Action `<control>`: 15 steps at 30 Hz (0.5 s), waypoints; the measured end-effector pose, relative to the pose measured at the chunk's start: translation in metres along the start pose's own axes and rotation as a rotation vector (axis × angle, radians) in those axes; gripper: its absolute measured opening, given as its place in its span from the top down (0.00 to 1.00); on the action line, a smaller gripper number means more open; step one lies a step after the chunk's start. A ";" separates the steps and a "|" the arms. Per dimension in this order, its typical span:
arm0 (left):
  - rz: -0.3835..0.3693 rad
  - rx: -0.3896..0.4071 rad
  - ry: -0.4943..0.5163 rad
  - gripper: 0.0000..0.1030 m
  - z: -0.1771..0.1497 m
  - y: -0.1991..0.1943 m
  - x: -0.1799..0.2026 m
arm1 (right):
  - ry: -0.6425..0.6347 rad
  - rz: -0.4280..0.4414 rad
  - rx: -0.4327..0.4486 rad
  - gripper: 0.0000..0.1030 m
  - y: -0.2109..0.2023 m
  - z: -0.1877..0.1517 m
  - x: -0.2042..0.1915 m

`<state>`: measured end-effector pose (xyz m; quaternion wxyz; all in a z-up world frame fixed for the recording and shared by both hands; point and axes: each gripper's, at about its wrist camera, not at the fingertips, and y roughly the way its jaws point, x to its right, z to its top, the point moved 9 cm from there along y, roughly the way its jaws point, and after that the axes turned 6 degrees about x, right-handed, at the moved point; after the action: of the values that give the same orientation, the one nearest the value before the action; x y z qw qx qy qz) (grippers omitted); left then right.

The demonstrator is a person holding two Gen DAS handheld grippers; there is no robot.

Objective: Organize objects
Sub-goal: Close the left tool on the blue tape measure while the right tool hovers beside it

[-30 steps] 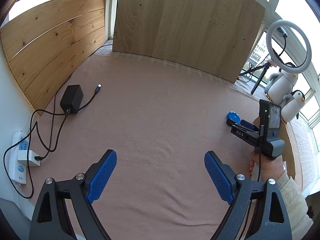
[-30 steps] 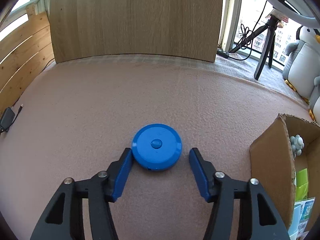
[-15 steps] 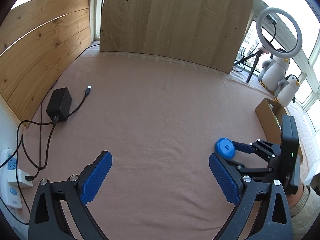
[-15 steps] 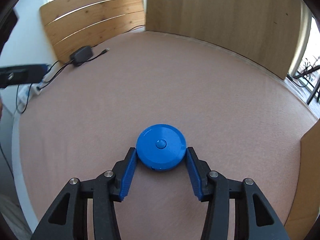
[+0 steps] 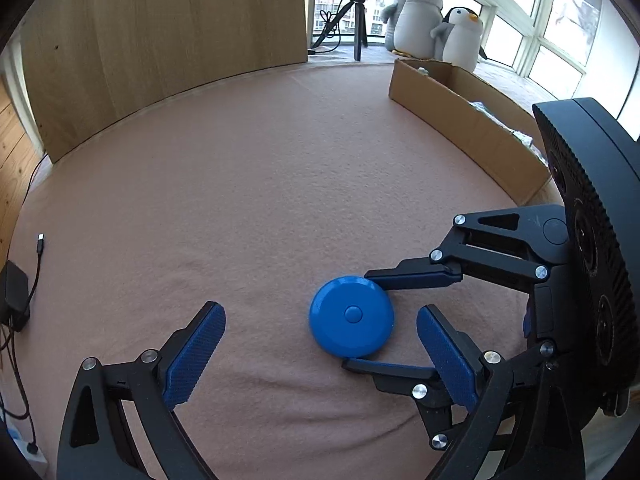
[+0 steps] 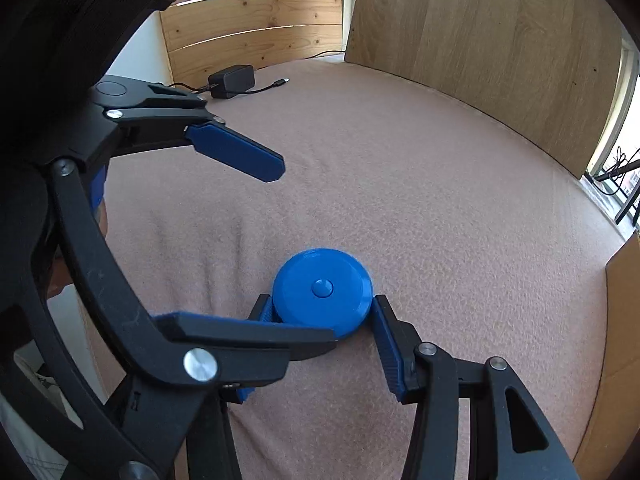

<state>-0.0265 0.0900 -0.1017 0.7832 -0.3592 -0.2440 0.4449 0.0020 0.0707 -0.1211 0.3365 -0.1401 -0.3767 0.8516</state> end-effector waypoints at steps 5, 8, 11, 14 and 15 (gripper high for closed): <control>-0.060 -0.032 0.021 0.06 -0.002 0.016 0.011 | 0.005 -0.014 0.016 0.50 -0.001 -0.001 0.003; -0.103 -0.045 0.013 0.11 -0.006 0.021 0.012 | 0.008 -0.011 0.024 0.50 0.000 -0.002 0.003; -0.133 -0.054 -0.003 0.16 -0.007 0.025 0.011 | 0.003 -0.011 0.024 0.50 -0.002 -0.004 0.002; -0.112 -0.052 -0.016 0.26 -0.007 0.024 0.002 | -0.006 0.007 0.022 0.50 -0.005 -0.008 0.000; -0.113 -0.054 -0.025 0.27 -0.005 0.026 0.001 | -0.016 0.010 0.020 0.50 -0.005 -0.009 -0.001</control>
<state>-0.0356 0.0978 -0.1250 0.7940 -0.3604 -0.2857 0.3976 0.0097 0.0771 -0.1240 0.3307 -0.1315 -0.3703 0.8580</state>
